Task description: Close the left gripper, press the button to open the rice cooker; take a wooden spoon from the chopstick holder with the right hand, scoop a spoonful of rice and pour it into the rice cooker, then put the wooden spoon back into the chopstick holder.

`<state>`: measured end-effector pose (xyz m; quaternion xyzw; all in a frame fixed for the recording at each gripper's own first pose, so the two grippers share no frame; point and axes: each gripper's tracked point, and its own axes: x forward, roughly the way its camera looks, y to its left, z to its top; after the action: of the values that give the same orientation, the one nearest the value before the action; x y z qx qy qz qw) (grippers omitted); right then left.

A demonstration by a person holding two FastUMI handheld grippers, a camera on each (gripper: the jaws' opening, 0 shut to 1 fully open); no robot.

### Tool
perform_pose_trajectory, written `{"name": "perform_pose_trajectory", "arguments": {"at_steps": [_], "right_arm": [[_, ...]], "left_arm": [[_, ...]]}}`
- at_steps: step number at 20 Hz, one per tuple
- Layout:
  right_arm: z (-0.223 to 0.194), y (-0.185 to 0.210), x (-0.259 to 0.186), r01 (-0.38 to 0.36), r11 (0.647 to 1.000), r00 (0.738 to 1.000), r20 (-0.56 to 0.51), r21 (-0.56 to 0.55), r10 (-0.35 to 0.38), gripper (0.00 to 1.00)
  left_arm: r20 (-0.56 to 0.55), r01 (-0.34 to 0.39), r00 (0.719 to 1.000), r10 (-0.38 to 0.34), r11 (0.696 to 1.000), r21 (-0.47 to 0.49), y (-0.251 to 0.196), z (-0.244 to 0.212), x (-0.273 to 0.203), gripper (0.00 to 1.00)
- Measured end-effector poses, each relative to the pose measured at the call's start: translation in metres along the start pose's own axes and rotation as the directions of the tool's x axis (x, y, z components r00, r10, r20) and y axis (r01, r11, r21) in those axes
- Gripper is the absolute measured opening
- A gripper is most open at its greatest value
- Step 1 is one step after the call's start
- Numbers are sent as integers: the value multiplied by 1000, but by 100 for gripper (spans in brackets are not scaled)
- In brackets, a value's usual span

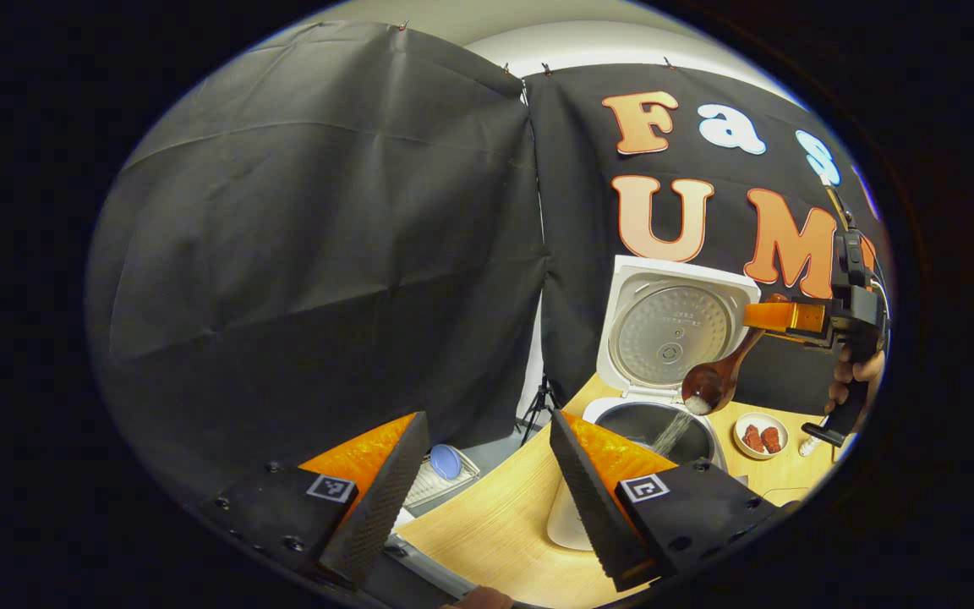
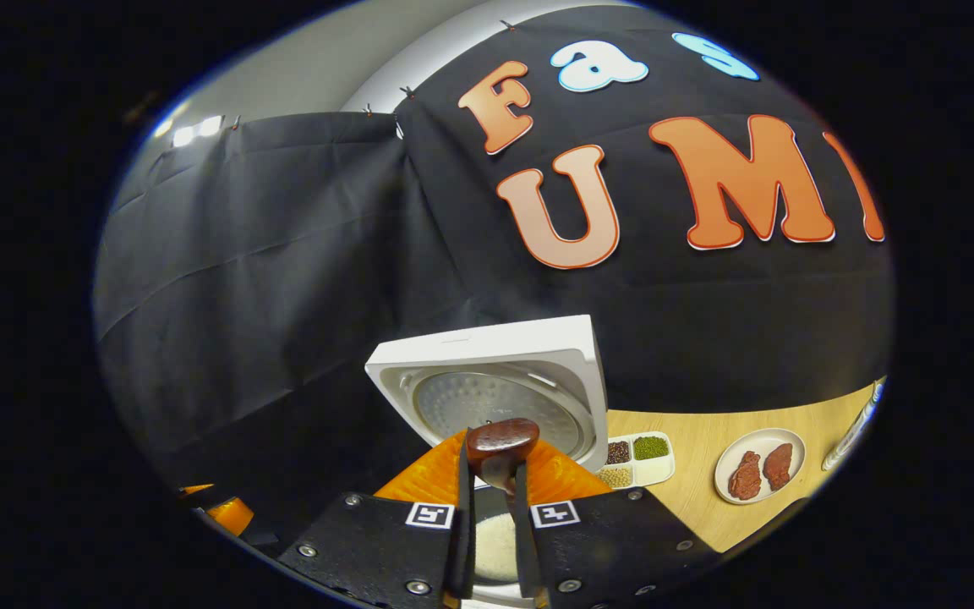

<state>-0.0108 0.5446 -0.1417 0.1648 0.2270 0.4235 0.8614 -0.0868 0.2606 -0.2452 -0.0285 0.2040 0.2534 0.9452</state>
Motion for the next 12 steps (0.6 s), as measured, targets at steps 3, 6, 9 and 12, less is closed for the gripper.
{"name": "perform_pose_trajectory", "arguments": {"at_steps": [3,6,9,12], "right_arm": [[3,9,-5,-12,997,1000,20,-77,14,19],[2,17,-12,-24,988,999,29,-155,29,19],[2,24,-16,-50,979,998,30,-196,57,19],[3,27,-21,-63,963,996,36,-263,75,19]], "left_arm": [[3,5,1000,-5,1000,5,-5,-1,-3,98],[3,3,1000,-3,1000,1,-8,-3,-7,97],[2,4,1000,-4,1000,-1,-11,-5,-10,97],[11,6,1000,-6,1000,9,-16,-4,-16,98]]}}
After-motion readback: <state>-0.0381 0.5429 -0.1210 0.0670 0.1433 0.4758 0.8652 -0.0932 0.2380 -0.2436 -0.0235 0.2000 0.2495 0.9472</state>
